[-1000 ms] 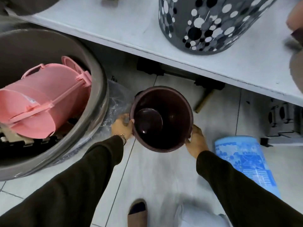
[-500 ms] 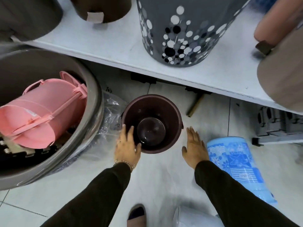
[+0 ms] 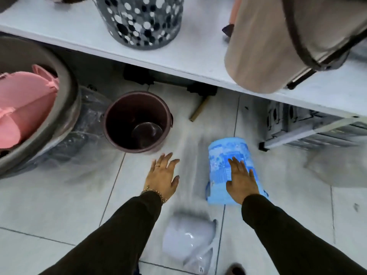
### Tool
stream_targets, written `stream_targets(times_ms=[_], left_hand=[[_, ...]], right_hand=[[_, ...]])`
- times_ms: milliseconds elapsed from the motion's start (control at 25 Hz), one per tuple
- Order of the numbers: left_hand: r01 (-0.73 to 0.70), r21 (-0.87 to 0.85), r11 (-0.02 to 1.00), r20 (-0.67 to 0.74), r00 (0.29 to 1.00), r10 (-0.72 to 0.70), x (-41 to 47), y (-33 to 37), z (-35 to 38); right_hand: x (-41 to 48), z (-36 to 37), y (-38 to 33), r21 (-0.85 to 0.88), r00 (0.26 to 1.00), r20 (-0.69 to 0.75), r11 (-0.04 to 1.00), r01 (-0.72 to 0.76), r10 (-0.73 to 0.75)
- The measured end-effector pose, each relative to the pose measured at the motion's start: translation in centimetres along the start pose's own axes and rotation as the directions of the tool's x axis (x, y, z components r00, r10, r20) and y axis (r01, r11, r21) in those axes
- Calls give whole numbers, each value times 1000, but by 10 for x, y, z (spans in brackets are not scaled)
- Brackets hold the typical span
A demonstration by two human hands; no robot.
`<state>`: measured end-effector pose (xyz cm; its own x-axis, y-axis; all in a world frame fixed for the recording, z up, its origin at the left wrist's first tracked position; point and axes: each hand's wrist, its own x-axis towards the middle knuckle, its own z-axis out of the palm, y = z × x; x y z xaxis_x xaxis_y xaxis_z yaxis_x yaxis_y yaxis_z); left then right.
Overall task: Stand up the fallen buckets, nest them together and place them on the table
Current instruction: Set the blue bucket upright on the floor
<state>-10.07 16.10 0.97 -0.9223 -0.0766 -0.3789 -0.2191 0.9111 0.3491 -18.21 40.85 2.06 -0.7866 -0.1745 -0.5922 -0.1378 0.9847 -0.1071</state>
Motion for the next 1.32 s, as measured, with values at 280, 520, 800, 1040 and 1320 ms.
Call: stream_targets(times_ms=[280,520,800,1040,1320], left_hand=[[7,-89,996,298,954,20,-5,123,148],[152,-236,960,185,977,-109,2,166,208],[113,-454,884,-103,979,-177,53,210,140],[416,-755,507,160,867,-472,105,238,142],[423,-605,675,138,890,-434,90,221,135]], right_hand=[[-9,67,173,115,986,88,982,-149,139],[7,109,220,474,957,-198,875,-96,213],[47,18,244,392,852,-524,890,234,6],[42,31,265,126,960,-268,991,-52,84],[31,34,269,117,964,-266,993,8,23]])
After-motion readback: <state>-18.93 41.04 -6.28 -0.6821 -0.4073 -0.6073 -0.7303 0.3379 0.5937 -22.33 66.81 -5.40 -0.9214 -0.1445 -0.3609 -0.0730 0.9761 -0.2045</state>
